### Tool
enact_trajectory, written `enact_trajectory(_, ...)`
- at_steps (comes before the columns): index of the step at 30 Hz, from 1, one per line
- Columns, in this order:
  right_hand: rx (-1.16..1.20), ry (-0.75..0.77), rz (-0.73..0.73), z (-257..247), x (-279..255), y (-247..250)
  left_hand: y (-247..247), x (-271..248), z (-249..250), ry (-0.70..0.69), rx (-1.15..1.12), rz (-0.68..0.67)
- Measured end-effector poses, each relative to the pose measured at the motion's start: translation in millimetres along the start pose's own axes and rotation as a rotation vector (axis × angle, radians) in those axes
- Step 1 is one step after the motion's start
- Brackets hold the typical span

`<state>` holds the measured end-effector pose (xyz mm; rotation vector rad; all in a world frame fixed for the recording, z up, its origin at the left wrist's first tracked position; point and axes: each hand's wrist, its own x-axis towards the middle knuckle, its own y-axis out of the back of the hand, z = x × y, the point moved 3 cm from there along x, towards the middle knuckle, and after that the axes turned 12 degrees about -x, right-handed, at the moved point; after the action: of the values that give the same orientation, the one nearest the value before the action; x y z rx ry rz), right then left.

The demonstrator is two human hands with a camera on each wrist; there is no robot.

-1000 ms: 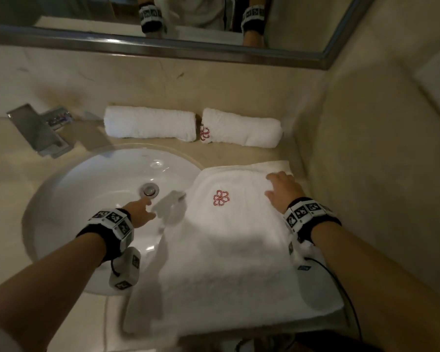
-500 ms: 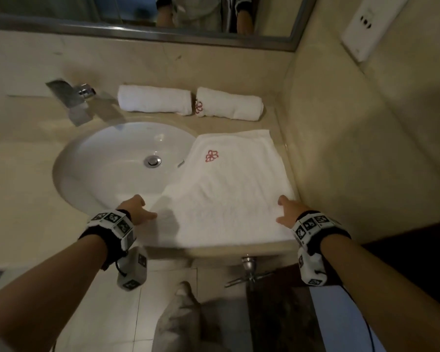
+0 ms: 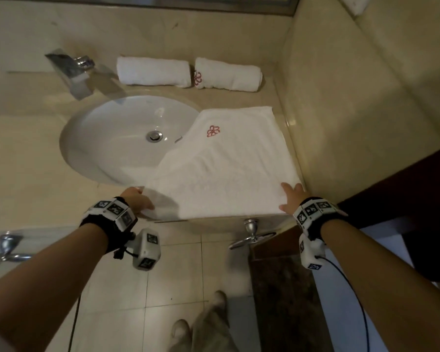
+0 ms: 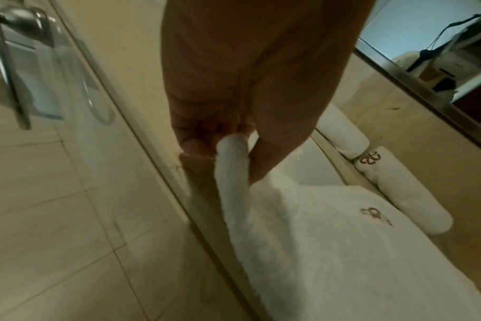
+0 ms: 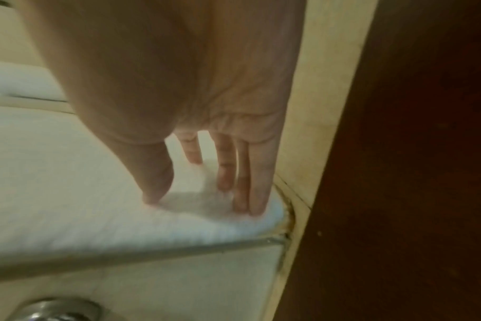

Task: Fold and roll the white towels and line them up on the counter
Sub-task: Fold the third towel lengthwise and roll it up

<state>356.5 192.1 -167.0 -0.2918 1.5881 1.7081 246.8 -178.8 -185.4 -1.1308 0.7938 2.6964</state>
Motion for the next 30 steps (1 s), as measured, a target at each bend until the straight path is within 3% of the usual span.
enact_trajectory(3,0.01,0.063,0.055,-15.9,-9.6,9.2,10.4,-2.7,-8.6,0.021,0.1,0.053)
enact_trajectory(7,-0.039,0.384,0.273,-57.6,-23.7,18.4,19.3,0.7,-15.1,0.002,-0.034,0.093)
enact_trajectory(10,-0.213,0.523,0.173,-83.5,-22.5,5.3,16.3,-3.2,-10.6,0.038,-0.176,0.089)
enact_trajectory(13,-0.174,0.523,0.07,-87.9,-18.2,1.9,16.9,-7.8,-4.9,0.025,-0.25,0.077)
enact_trajectory(15,-0.02,0.498,0.061,-83.5,-18.0,5.1,21.9,-10.5,0.6,-0.011,-0.23,0.086)
enact_trajectory(18,0.319,0.33,0.088,-59.3,-20.5,13.6,23.5,-17.8,25.0,-0.087,-0.189,0.086)
enact_trajectory(20,0.36,0.226,0.082,-36.3,-24.8,15.4,11.0,-28.3,60.4,-0.202,-0.173,0.084)
enact_trajectory(22,0.347,0.179,0.082,-13.0,-30.8,15.5,-17.6,-48.6,103.0,-0.339,-0.096,0.0)
enact_trajectory(26,0.463,0.103,0.175,27.6,-42.5,20.8,-106.3,-104.4,167.5,-0.599,0.034,-0.324)
enact_trajectory(30,0.649,0.008,0.25,41.5,-41.3,16.9,-188.0,-146.5,175.3,-0.722,0.329,-0.576)
